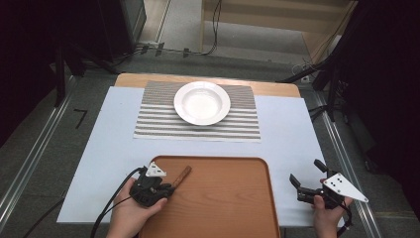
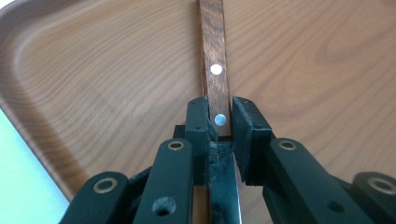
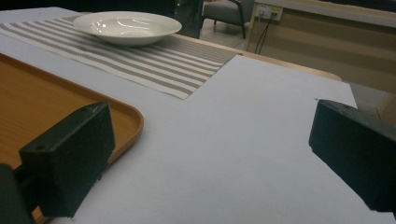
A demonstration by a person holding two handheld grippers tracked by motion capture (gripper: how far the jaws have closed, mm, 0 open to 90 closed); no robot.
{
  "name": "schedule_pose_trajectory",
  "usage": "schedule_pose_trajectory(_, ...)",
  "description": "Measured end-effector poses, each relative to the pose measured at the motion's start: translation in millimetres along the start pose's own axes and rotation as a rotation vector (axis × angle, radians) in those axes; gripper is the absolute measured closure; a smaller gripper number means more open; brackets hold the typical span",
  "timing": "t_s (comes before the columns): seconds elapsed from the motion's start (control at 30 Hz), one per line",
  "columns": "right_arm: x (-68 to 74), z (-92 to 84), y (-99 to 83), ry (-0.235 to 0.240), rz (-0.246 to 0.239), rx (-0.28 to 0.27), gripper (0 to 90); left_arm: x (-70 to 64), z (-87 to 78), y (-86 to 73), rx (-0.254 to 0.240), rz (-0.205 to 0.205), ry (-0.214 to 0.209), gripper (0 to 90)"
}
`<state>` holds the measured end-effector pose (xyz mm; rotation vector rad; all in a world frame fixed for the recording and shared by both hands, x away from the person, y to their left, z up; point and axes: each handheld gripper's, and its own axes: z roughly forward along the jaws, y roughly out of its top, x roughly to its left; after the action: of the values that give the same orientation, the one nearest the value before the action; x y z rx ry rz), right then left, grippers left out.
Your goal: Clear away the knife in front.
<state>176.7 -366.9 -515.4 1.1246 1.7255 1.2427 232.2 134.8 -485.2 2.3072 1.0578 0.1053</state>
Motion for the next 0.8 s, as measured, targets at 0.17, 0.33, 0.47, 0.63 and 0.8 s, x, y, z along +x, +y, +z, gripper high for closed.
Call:
schedule_pose_trajectory(0.17, -0.1, -0.3, 0.0, -0.003, -0.002, -0.006, 0.0, 7.5, -1.0, -1.1, -0.032, -0.019, 0.02, 67.8)
schedule_pose_trajectory(0.33, 0.3, 0.0, 0.2, -0.002, -0.003, -0.003, 0.0, 11.5, -6.0, 4.4, -0.099, -0.004, -0.017, 62.9)
schedule_pose_trajectory(0.47, 0.4, 0.2, 0.3, -0.004, -0.002, 0.001, 0.0, 6.3, -2.2, 13.0, -0.127, 0.056, -0.032, 74.5)
schedule_pose_trajectory(0.63, 0.7, 0.4, 0.3, -0.005, 0.0, 0.003, 0.0, 0.7, 9.0, 20.0, -0.108, 0.095, -0.073, 85.4)
schedule_pose_trajectory(0.8, 0.5, 0.2, 0.2, -0.003, -0.001, 0.003, 0.0, -1.5, 18.1, 20.7, -0.072, 0.133, -0.063, 89.1)
